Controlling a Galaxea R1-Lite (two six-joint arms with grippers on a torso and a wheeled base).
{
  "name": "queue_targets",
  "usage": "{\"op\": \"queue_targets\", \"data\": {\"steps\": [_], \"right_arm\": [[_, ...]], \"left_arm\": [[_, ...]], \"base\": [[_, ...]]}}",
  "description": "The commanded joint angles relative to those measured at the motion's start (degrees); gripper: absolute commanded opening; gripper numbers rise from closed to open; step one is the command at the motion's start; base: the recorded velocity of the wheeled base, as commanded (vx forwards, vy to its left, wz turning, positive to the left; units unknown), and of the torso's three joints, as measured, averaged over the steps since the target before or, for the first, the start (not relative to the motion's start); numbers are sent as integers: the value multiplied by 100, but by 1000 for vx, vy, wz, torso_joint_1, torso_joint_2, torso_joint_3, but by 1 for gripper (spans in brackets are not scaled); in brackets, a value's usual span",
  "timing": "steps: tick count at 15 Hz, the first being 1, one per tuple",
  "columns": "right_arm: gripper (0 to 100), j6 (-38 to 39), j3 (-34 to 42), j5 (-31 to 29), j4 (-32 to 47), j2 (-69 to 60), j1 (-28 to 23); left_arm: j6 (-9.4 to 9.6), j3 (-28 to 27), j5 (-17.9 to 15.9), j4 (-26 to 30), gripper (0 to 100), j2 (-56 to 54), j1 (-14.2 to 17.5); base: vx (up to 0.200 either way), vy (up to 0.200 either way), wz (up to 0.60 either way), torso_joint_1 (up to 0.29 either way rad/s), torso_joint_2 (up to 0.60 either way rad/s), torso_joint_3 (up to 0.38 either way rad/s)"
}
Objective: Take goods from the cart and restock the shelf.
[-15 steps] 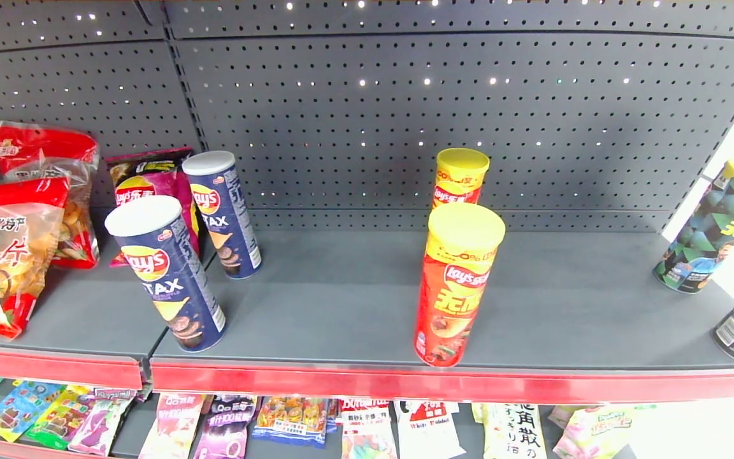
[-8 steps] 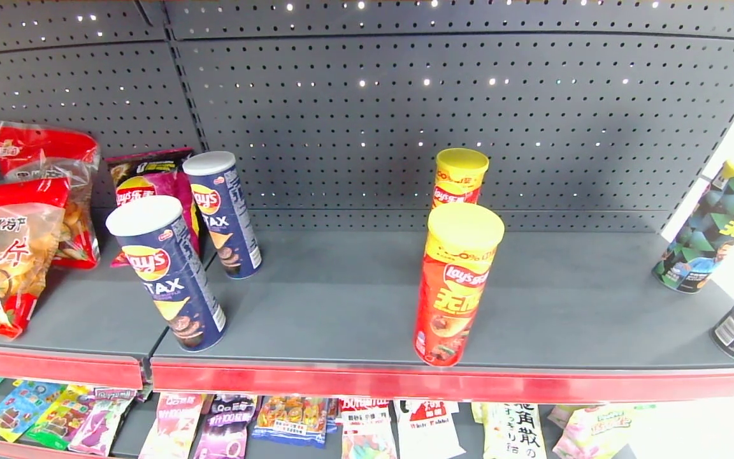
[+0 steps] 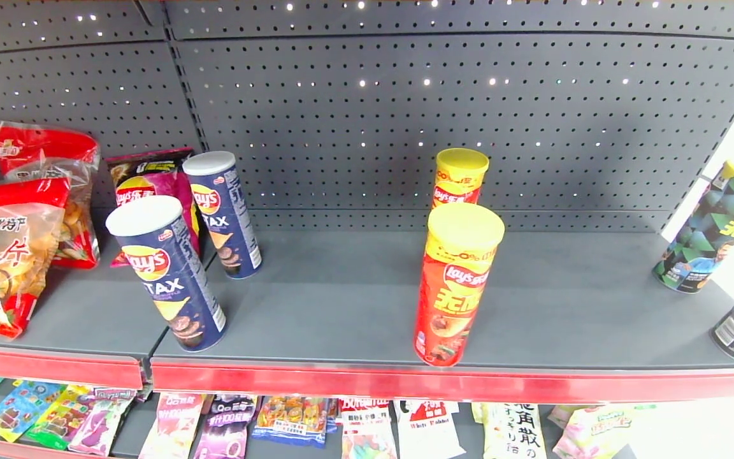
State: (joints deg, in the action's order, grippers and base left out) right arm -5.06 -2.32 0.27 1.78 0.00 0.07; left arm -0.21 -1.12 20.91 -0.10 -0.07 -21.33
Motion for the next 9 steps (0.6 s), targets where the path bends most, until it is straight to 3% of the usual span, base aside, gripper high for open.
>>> {"op": "queue_targets", "data": {"steps": [1, 5, 6, 9], "right_arm": [[100, 5, 21, 17, -11, 0, 1], [100, 339, 21, 26, -11, 0, 1], [100, 321, 29, -9, -11, 0, 1], [100, 330, 21, 0, -11, 0, 1]], "left_arm": [[21, -2, 133, 19, 100, 7, 77], [21, -20, 423, 36, 100, 95, 226], [38, -28, 687, 54, 100, 218, 244], [30, -20, 827, 45, 100, 315, 499]], "base": [[0, 0, 0, 0, 0, 0], [0, 0, 0, 0, 0, 0], [0, 0, 0, 0, 0, 0], [0, 0, 0, 0, 0, 0]]}}
